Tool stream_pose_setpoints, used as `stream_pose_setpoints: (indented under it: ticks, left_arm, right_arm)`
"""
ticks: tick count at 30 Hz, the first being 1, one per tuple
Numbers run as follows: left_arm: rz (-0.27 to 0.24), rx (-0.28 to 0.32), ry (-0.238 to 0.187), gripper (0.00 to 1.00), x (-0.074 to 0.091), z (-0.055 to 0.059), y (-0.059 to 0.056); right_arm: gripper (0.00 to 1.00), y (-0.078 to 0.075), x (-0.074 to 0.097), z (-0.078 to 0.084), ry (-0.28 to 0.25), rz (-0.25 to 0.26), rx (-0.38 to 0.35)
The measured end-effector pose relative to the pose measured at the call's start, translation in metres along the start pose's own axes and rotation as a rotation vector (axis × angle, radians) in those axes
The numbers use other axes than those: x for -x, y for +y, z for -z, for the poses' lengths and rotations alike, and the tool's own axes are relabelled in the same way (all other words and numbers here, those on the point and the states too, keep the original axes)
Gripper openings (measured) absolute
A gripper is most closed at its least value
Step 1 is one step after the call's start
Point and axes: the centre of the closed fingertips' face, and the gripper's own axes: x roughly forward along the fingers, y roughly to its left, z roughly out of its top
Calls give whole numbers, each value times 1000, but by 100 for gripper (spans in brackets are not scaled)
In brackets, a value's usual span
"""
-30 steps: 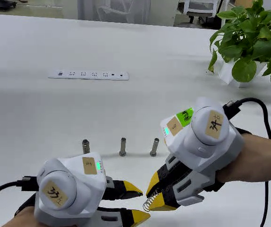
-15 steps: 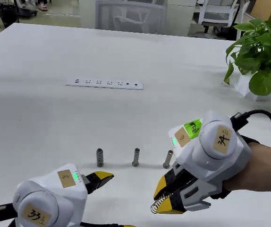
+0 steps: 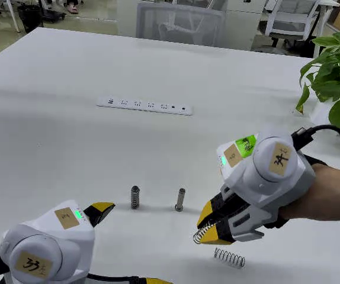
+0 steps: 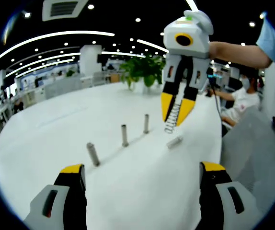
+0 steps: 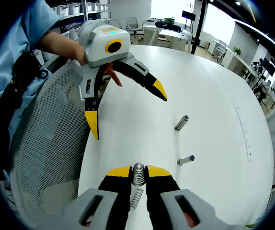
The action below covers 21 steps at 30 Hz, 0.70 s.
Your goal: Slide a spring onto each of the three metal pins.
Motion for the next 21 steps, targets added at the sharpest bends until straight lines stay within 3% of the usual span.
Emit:
stream_pose_setpoints:
  ticks: [8, 13, 21]
  left_arm:
    - [-26, 23, -1, 100, 6, 6, 4]
    - [-42, 35, -8, 100, 10, 7, 8]
    - [-70, 44, -14, 100, 14, 8, 16]
  right_arm:
    - [12, -20, 1, -4, 59, -15, 53]
    - [12, -39, 0, -6, 113, 5, 119]
    - [12, -66, -2, -12, 147, 8, 151]
